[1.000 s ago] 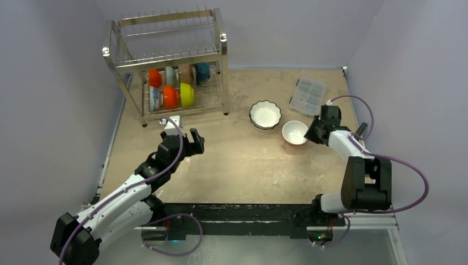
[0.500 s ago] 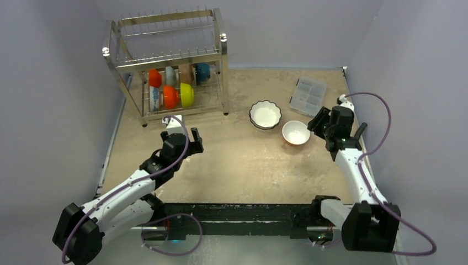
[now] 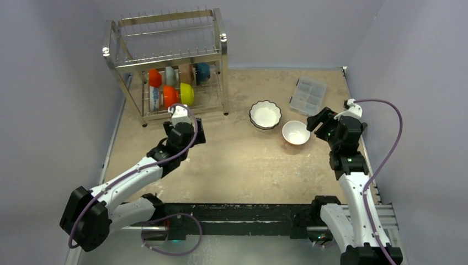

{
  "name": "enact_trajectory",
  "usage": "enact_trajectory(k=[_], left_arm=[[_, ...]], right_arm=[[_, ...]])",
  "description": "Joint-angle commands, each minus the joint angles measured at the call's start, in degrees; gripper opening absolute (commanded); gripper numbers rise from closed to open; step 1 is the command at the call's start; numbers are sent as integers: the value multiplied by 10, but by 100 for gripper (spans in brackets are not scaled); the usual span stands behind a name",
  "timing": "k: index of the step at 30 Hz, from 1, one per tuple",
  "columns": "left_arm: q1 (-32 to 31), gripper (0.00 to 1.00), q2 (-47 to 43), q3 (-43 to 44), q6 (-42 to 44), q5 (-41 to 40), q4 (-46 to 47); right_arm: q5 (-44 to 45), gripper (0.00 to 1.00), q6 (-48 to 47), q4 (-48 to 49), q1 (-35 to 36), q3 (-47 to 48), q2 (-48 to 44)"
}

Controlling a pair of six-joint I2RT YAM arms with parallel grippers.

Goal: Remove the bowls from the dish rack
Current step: Place the bowl at the center of the board, then pick up the bowl from the dish rack.

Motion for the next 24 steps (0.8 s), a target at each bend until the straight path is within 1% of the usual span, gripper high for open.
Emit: enact_trajectory(k=[1,4,8,11,13,17,21,22,24], left_arm=[[0,85,26,57,31,-39,15],[0,85,47,75,41,-51,13],[0,85,79,98,58,-70,12],[0,86,108,120,74,-84,12],[0,86,127,134,83,-94,13],[0,86,162,160,103,-115,24],[2,86,198,183,128,-142,31],[3,87,207,189,134,-148,50],[6,87,228,202,144,-155,60]], right_arm=[[-2,71,-12,-19,31,66,-18],[33,73,-33,-38,55,96,-29],[75,76,-49,-51,78,105,-50],[90,81,-52,-61,93,105,-69],[93,83,-61,-71,105,109,-79],[139,88,-90,-83,131,123,-97],[192,95,-120,-82,154,116,-122],[202,98,-125,-72,165,107,-131],[213,98,-140,-51,173,83,-160]])
